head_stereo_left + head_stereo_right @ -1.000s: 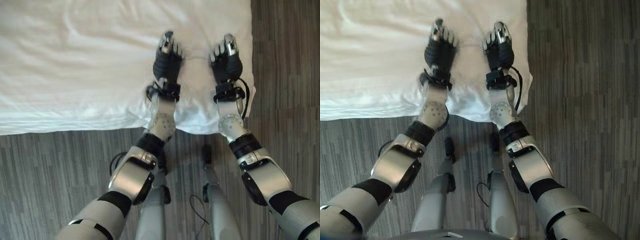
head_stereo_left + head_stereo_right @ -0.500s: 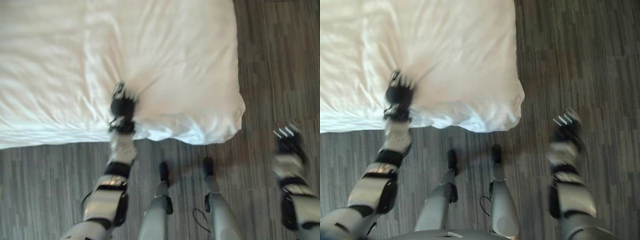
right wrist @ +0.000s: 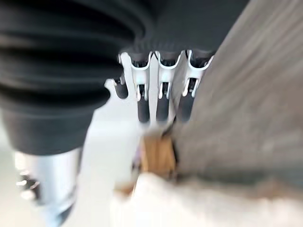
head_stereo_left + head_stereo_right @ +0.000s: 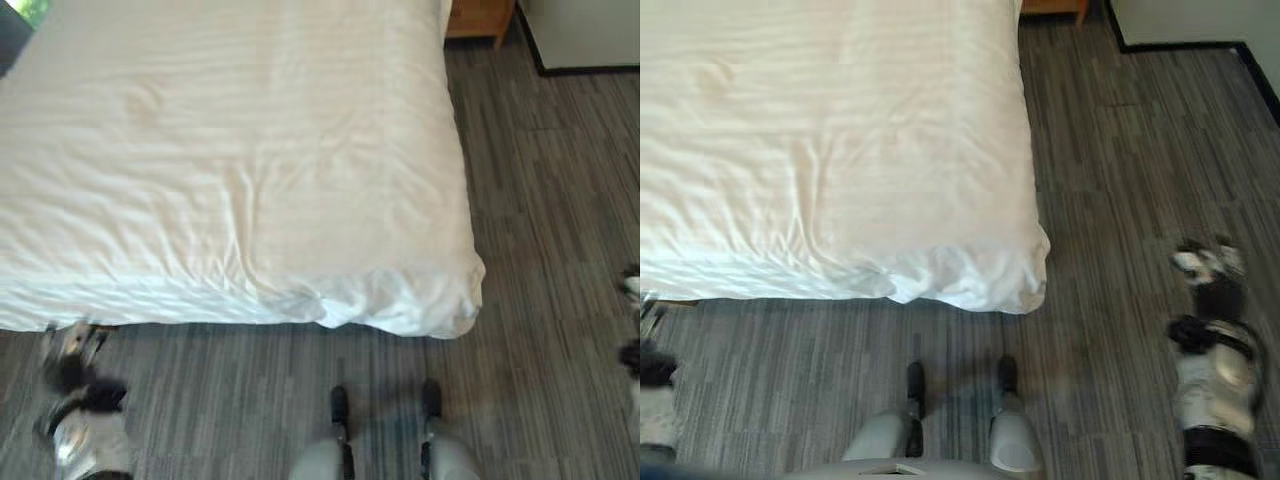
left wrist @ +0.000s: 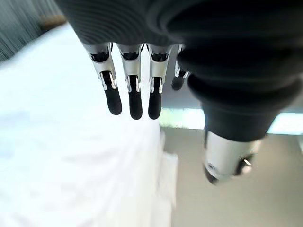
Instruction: Making the bed.
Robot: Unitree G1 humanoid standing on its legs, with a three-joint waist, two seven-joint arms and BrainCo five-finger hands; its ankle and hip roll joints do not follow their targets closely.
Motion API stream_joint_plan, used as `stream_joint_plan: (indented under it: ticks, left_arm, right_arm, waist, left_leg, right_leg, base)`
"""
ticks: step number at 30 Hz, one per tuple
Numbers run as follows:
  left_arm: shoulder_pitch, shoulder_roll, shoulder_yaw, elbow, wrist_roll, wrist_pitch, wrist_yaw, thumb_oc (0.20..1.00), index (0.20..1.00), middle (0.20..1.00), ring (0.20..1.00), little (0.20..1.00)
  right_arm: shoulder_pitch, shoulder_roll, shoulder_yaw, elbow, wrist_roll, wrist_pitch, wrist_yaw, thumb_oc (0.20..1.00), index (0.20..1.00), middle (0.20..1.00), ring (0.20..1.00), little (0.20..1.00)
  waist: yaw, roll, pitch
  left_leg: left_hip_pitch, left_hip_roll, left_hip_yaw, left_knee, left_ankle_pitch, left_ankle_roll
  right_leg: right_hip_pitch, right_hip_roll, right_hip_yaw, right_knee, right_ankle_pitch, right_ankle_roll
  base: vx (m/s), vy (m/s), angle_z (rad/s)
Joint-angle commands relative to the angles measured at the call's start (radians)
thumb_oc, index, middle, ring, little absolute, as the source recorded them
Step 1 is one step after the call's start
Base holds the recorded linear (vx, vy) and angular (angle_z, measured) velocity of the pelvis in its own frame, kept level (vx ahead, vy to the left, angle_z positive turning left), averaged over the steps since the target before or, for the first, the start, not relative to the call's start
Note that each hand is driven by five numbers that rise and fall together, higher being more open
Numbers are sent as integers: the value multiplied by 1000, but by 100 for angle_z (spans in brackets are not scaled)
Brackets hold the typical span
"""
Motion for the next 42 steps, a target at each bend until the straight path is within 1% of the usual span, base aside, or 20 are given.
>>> stream_joint_plan:
  ticks: [1, 4, 5, 6, 7, 10, 11, 13, 16, 17, 20, 22, 23, 24, 26, 28, 33, 36, 40, 42]
  left_arm:
    - [15, -27, -98, -193, 329, -50, 0, 1000, 1000, 1000, 1000, 1000]
    - [13, -64, -170, -257, 368, -36, -32, 1000, 1000, 1000, 1000, 1000]
    - [-4, -76, -248, -310, 435, -9, -55, 1000, 1000, 1000, 1000, 1000]
    - [-20, -74, -300, -343, 485, -3, -49, 1000, 1000, 1000, 1000, 1000]
    - [-26, -74, -378, -378, 515, 3, -65, 1000, 1000, 1000, 1000, 1000]
    - [-40, -80, -444, -399, 515, 16, -71, 1000, 1000, 1000, 1000, 1000]
    - [-48, -83, -487, -402, 525, 34, -64, 1000, 1000, 1000, 1000, 1000]
    - [-58, -97, -514, -383, 541, 48, -43, 1000, 1000, 1000, 1000, 1000]
    - [-76, -122, -580, -342, 556, 63, -24, 1000, 1000, 1000, 1000, 1000]
    - [-99, -134, -627, -319, 579, 68, -26, 1000, 1000, 1000, 1000, 1000]
    - [-124, -159, -652, -291, 576, 59, -12, 1000, 1000, 1000, 1000, 1000]
    - [-145, -182, -668, -268, 551, 56, 0, 1000, 1000, 1000, 1000, 1000]
    - [-155, -194, -667, -255, 541, 58, 16, 1000, 1000, 1000, 1000, 1000]
    - [-155, -206, -669, -236, 543, 58, 34, 1000, 1000, 1000, 1000, 1000]
    - [-140, -226, -661, -217, 516, 54, 52, 1000, 1000, 1000, 1000, 1000]
    - [-135, -230, -671, -214, 506, 51, 51, 1000, 1000, 1000, 1000, 1000]
    - [-124, -228, -666, -228, 511, 48, 64, 1000, 1000, 1000, 1000, 1000]
    - [-111, -233, -653, -228, 508, 49, 68, 1000, 1000, 1000, 1000, 1000]
    - [-84, -232, -627, -242, 491, 50, 69, 1000, 1000, 1000, 1000, 1000]
    - [-68, -224, -616, -248, 471, 55, 64, 1000, 1000, 1000, 1000, 1000]
  right_arm:
    - [128, 43, 34, -155, -255, -19, 5, 1000, 1000, 1000, 1000, 1000]
    - [136, 57, 74, -203, -396, -13, -6, 1000, 1000, 1000, 1000, 1000]
    - [119, 19, 108, -241, -648, 18, -61, 1000, 1000, 1000, 1000, 1000]
    - [107, 31, 136, -245, -704, 25, -79, 1000, 1000, 1000, 1000, 1000]
    - [93, 61, 174, -230, -704, 36, -85, 1000, 1000, 1000, 1000, 1000]
    - [64, 71, 215, -199, -705, 40, -95, 1000, 1000, 1000, 1000, 1000]
    - [24, 64, 252, -167, -725, 50, -111, 1000, 1000, 1000, 1000, 1000]
    - [-19, 37, 288, -125, -798, 64, -149, 1000, 1000, 1000, 1000, 1000]
    - [-60, 32, 319, -61, -804, 73, -190, 1000, 1000, 1000, 1000, 1000]
    - [-68, 18, 329, -42, -787, 68, -202, 1000, 1000, 1000, 1000, 1000]
    - [-70, -27, 343, -61, -819, 54, -199, 1000, 1000, 1000, 1000, 1000]
    - [-60, -76, 368, -67, -871, 53, -196, 1000, 1000, 1000, 1000, 1000]
    - [-60, -97, 378, -61, -894, 57, -206, 1000, 1000, 1000, 1000, 1000]
    - [-55, -106, 386, -50, -896, 64, -211, 1000, 1000, 1000, 1000, 1000]
    - [-27, -123, 386, -61, -893, 68, -201, 1000, 1000, 1000, 1000, 1000]
    - [-20, -133, 391, -67, -885, 61, -190, 1000, 1000, 1000, 1000, 1000]
    - [-24, -140, 403, -72, -876, 66, -186, 1000, 1000, 1000, 1000, 1000]
    - [-41, -129, 426, -76, -872, 68, -180, 1000, 1000, 1000, 1000, 1000]
    - [-78, -110, 457, -93, -891, 72, -176, 1000, 1000, 1000, 1000, 1000]
    - [-89, -87, 480, -87, -904, 78, -163, 1000, 1000, 1000, 1000, 1000]
  waist:
    - [-51, -62, -104]
    - [-48, -54, -81]
    - [-26, -30, -54]
    - [-23, -19, -38]
    - [-24, -20, -28]
    - [-4, -21, -26]
    - [19, -25, -40]
    - [58, -34, -47]
    - [57, -30, -50]
    - [24, -24, -43]
    - [8, -19, -16]
    - [15, -12, 15]
    - [21, -4, 31]
    - [31, -2, 41]
    - [55, -25, 56]
    - [72, -41, 68]
    - [86, -55, 82]
    - [122, -42, 73]
    - [158, -34, 55]
    - [170, -33, 28]
  left_leg:
    - [41, -20, -26, 7, 3, 14]
    - [68, -5, 10, 7, -6, 18]
    - [87, 26, 78, 7, -11, 17]
    - [93, 41, 115, 7, 0, 21]
    - [111, 55, 168, 7, 4, 29]
    - [127, 72, 243, 7, 6, 33]
    - [137, 92, 307, 8, -5, 22]
    - [134, 110, 387, 14, 13, 12]
    - [147, 156, 451, 21, 53, -14]
    - [164, 189, 472, 39, 71, -35]
    - [169, 248, 492, 128, 80, -66]
    - [144, 319, 439, 260, 138, -104]
    - [127, 339, 386, 302, 171, -93]
    - [109, 323, 283, 348, 169, -82]
    - [68, 217, 91, 404, 88, -36]
    - [43, 122, 11, 430, -10, -17]
    - [-71, 56, 83, 384, -41, 0]
    - [-133, 13, 171, 220, 52, -3]
    - [-169, 66, 393, 70, 124, 0]
    - [-132, 53, 396, 37, 152, 34]
  right_leg:
    - [128, -45, -24, 20, -41, 36]
    - [108, -45, -59, 90, -32, 43]
    - [81, -80, -252, 193, -56, 38]
    - [83, -96, -339, 256, -78, 31]
    - [98, -106, -394, 329, -99, 26]
    - [123, -146, -468, 370, -107, 26]
    - [180, -204, -559, 366, -93, 46]
    - [241, -228, -654, 316, -69, 64]
    - [255, -162, -613, 217, -100, 48]
    - [248, -127, -569, 169, -117, 37]
    - [259, -85, -516, 113, -128, 14]
    - [281, -41, -459, 62, -146, -14]
    - [275, -16, -438, 47, -140, -38]
    - [270, -4, -399, 50, -147, -49]
    - [259, 8, -296, 66, -162, -60]
    - [259, 18, -218, 66, -170, -60]
    - [301, 19, -178, 24, -174, -54]
    - [345, 47, -158, 13, -208, -46]
    - [444, 54, -199, 13, -266, -16]
    - [469, 53, -212, 61, -272, 4]
  base:
    - [37, 24, 0]
    - [-79, 21, -28]
    - [-206, 18, -119]
    - [-289, 20, -168]
    - [-197, 21, -149]
    - [-144, -78, -107]
    - [-142, -200, -144]
    - [-180, -250, -163]
    - [-99, -326, -140]
    - [-38, -319, -158]
    - [-33, -277, -155]
    - [26, -270, -141]
    - [66, -236, -151]
    - [102, -230, -165]
    - [211, -236, -170]
    - [192, -161, -157]
    - [214, -54, -105]
    - [364, 16, -63]
    - [495, 78, -38]
    - [564, 148, 94]
